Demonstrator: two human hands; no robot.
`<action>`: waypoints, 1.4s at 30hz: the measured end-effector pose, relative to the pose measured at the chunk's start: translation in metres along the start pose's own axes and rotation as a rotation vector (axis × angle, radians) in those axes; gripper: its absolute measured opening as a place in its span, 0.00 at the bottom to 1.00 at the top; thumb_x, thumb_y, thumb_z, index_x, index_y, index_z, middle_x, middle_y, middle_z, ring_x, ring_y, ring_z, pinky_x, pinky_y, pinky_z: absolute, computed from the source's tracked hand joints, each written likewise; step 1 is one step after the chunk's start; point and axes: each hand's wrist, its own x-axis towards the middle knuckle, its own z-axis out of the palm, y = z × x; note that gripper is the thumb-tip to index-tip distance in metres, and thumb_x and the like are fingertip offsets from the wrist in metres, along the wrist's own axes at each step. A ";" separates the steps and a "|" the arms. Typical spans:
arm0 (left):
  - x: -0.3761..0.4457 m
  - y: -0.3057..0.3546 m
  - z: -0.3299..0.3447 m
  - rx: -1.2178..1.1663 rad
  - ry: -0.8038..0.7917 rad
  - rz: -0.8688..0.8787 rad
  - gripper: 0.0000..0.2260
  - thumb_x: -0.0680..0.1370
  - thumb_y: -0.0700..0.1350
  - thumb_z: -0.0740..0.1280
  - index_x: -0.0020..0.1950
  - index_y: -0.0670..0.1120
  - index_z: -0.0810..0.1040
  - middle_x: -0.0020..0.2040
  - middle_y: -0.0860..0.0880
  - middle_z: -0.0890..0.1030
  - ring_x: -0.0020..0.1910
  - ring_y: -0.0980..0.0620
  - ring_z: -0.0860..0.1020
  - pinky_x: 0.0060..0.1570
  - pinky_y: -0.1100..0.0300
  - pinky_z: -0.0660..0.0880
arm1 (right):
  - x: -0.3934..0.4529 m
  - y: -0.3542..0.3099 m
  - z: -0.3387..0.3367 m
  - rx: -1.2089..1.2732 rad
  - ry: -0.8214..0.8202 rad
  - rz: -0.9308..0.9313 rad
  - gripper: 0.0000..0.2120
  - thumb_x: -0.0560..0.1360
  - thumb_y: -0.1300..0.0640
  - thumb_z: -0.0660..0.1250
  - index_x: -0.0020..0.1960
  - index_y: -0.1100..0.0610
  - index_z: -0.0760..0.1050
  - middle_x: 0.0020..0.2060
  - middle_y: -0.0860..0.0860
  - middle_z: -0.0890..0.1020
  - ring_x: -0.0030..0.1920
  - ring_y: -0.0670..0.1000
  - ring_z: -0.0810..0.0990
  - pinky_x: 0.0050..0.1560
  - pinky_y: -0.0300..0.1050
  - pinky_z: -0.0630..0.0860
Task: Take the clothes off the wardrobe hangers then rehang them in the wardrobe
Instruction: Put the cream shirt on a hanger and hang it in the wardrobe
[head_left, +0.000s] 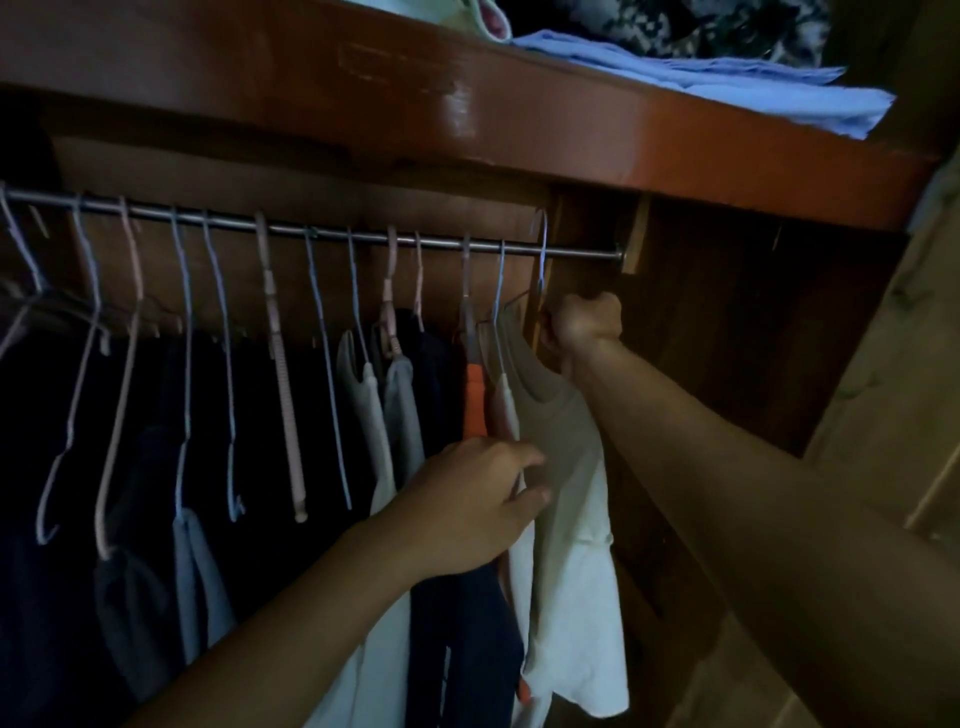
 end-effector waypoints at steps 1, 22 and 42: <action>0.001 0.000 -0.001 0.004 0.003 -0.005 0.18 0.81 0.55 0.63 0.68 0.52 0.75 0.48 0.55 0.80 0.47 0.57 0.78 0.50 0.57 0.77 | 0.004 0.001 0.003 -0.011 0.008 0.001 0.18 0.67 0.59 0.70 0.55 0.64 0.79 0.50 0.62 0.83 0.46 0.60 0.85 0.45 0.55 0.84; 0.003 -0.009 -0.023 -0.008 -0.028 -0.021 0.18 0.80 0.55 0.63 0.70 0.56 0.73 0.67 0.55 0.76 0.64 0.57 0.74 0.64 0.54 0.74 | -0.031 0.022 -0.031 -0.153 -0.101 -0.017 0.04 0.72 0.62 0.66 0.39 0.57 0.76 0.38 0.58 0.83 0.41 0.60 0.83 0.47 0.59 0.81; -0.014 0.049 -0.019 0.011 -0.279 0.246 0.28 0.77 0.59 0.67 0.75 0.52 0.67 0.72 0.53 0.71 0.71 0.54 0.67 0.68 0.58 0.67 | -0.254 0.001 -0.185 -1.341 -0.120 -0.065 0.16 0.73 0.43 0.68 0.59 0.46 0.76 0.57 0.46 0.81 0.56 0.53 0.81 0.52 0.49 0.78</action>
